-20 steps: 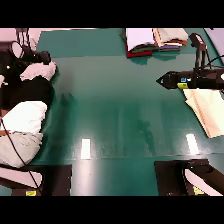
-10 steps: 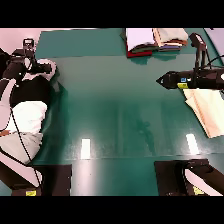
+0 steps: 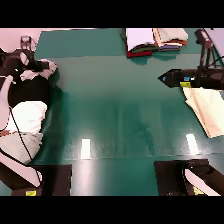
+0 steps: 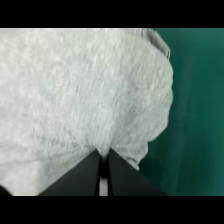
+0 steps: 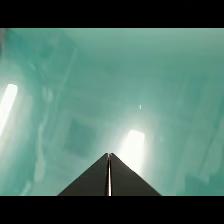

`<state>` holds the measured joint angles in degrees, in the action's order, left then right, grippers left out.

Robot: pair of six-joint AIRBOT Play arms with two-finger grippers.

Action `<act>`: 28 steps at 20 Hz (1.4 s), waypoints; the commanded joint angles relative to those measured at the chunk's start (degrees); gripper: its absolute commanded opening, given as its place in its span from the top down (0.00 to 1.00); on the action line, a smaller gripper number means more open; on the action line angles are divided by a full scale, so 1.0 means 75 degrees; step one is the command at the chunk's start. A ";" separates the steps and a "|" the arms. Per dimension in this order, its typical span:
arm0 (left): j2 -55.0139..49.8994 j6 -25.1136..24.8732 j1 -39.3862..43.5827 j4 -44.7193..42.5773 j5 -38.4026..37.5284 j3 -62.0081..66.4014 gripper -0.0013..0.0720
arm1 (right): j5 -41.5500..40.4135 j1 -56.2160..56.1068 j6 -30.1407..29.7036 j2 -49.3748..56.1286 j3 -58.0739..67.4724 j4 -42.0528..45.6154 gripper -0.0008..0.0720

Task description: Fold the shirts.

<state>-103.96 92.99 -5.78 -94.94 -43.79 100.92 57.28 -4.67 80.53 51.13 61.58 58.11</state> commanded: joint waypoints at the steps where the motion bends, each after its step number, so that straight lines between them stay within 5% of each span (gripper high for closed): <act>1: 0.0901 -0.0041 0.0117 0.0017 -0.0344 0.0924 0.95 | -0.0382 0.0015 0.0000 -0.0428 0.0347 0.0087 0.97; 10: 0.5007 -0.1067 0.2180 0.0122 -0.1888 0.1915 0.95 | -0.0560 0.0047 0.0000 -0.0493 0.2970 0.0527 0.97; 16: 0.4978 -0.1005 0.4596 0.0227 -0.4074 0.1110 0.95 | -0.0227 0.0574 0.0009 -0.0495 0.3561 0.0580 0.97; 23: 0.4232 -0.1072 0.6056 0.2608 -0.3305 -0.1964 0.93 | 0.1070 0.1311 0.0154 -0.0326 0.3526 0.0586 0.97; 25: 0.3987 -0.1145 0.6041 0.3523 -0.2492 -0.2358 0.19 | 0.1612 0.1486 0.0152 -0.0096 0.3523 0.0583 0.95; 27: 0.3902 -0.1145 0.5805 0.3436 -0.1985 -0.2314 0.19 | 0.2387 0.1635 0.0149 0.0233 0.3523 0.0580 0.59; 28: 0.3902 -0.1142 0.5528 0.3427 -0.1877 -0.2250 0.19 | 0.2917 0.1693 0.0137 0.0434 0.3520 0.0592 0.57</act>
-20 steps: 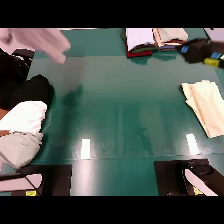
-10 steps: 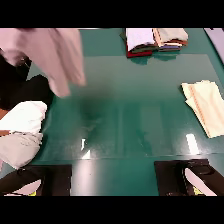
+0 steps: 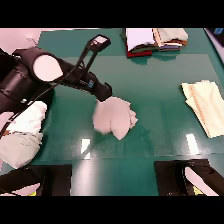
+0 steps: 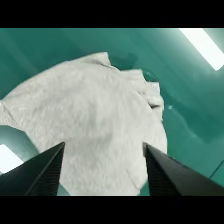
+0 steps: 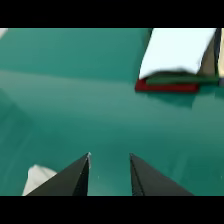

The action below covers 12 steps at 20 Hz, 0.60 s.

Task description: Fold the shirts.

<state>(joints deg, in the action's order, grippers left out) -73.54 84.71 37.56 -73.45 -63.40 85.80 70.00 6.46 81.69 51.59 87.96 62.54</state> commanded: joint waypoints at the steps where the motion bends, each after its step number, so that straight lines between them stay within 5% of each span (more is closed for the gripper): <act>1: -0.0152 -0.0038 -0.0656 0.0562 0.0734 -0.0169 0.19 | 0.1836 0.0233 -0.0038 0.0632 0.0000 -0.0003 0.57; 3: -0.0154 -0.0038 -0.1480 0.0565 0.0656 -0.0143 0.19 | 0.2544 0.0227 -0.0105 0.1008 -0.0286 -0.0044 0.57; 7: -0.0163 -0.0041 -0.2801 0.0565 0.0265 -0.0294 0.19 | 0.1655 0.0227 -0.0242 0.1029 -0.2605 -0.0621 0.54; 9: -0.0195 -0.0044 -0.3013 0.0589 0.0376 -0.0597 0.19 | 0.1209 0.0227 -0.0248 0.1020 -0.3838 -0.1282 0.28; 12: -0.0682 -0.0047 -0.2987 0.0764 0.0367 -0.0831 0.19 | 0.0766 -0.0230 -0.0577 0.1274 -0.4995 -0.2206 0.27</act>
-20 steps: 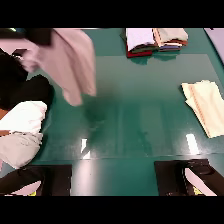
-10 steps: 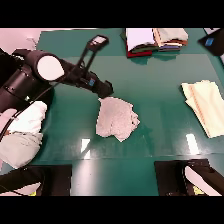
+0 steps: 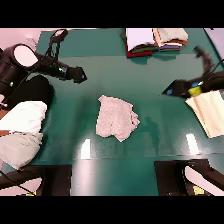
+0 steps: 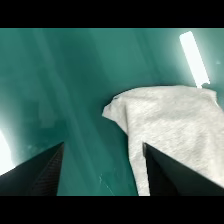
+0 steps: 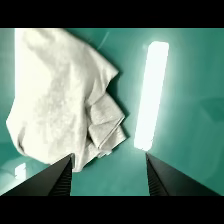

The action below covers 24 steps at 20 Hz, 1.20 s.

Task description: Fold the shirts.

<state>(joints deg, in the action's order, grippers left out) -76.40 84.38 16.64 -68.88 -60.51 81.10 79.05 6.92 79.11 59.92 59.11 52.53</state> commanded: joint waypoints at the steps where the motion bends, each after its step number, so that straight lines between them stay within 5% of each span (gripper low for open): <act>1: -0.0527 0.0000 -0.0160 0.0277 -0.0061 -0.0204 0.19 | -0.0688 -0.0650 -0.0230 0.0236 -0.1443 -0.0863 0.27; 11: -0.1084 -0.0119 -0.0160 0.0443 -0.0055 -0.0201 0.19 | -0.2906 -0.3975 -0.0128 0.2031 -0.1935 -0.0860 0.30; 12: -0.1084 -0.0119 -0.0160 0.0446 -0.0050 -0.0201 0.19 | -0.2914 -0.4025 -0.0131 0.2174 -0.1789 -0.0857 0.36; 14: -0.1119 -0.0122 -0.0160 0.0507 -0.0006 -0.0201 0.19 | -0.2911 -0.4092 -0.0154 0.2229 -0.1518 -0.0761 0.87; 15: -0.1174 -0.0157 -0.0160 0.0577 0.0003 -0.0201 0.19 | -0.2862 -0.4086 -0.0152 0.2145 -0.1381 -0.0699 0.97; 24: -0.2713 -0.1501 0.0178 0.2649 0.0624 -0.0201 0.19 | -0.2503 -0.4089 0.0268 0.1145 -0.1000 -0.0245 0.97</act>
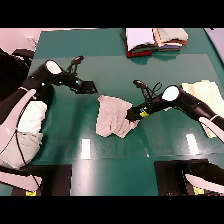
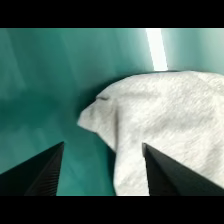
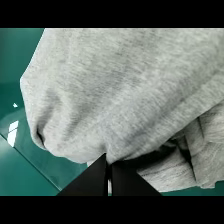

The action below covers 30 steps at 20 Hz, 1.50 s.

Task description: Fold the shirts.

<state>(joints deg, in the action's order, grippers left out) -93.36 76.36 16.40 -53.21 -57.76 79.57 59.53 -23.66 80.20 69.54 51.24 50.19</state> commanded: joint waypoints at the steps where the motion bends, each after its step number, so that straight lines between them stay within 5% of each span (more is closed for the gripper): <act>1: -0.0568 -0.0449 0.0356 0.0527 0.0382 0.0003 0.19 | 0.0125 -0.0009 0.0140 -0.0137 0.0052 0.0064 0.97; 5: -0.0784 -0.0379 0.0670 0.0350 0.0734 0.0009 0.22 | 0.0149 -0.0012 0.0254 -0.0137 0.0052 0.0064 0.97; 7: -0.0781 -0.0391 0.0667 0.0344 0.0766 0.0012 0.61 | 0.0149 -0.0009 0.0254 -0.0140 0.0058 0.0067 0.97; 8: -0.0772 -0.0391 0.0650 0.0347 0.0775 0.0029 0.91 | 0.0154 -0.0009 0.0251 -0.0140 0.0076 0.0073 0.97; 9: -0.0746 -0.0423 0.0627 0.0289 0.0729 0.0111 0.95 | 0.0189 -0.0009 0.0248 -0.0140 0.0149 0.0105 0.97; 13: 0.0093 -0.0417 0.0160 0.0041 0.0157 0.1139 0.95 | 0.1043 0.0119 0.0254 -0.0230 0.1547 0.1029 0.97; 23: 0.5351 -0.0449 -0.0221 -0.0764 -0.0047 0.2072 0.95 | 0.2585 0.2174 0.0656 -0.2151 0.5578 0.1469 0.97; 30: 0.5176 -0.0446 -0.0221 -0.0656 -0.0729 0.1408 0.96 | 0.3681 0.2162 0.1075 -0.1052 0.7306 0.1542 0.97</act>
<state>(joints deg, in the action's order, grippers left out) -54.04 72.99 14.79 -58.02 -60.84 92.92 83.66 -6.68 86.76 58.19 101.95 61.30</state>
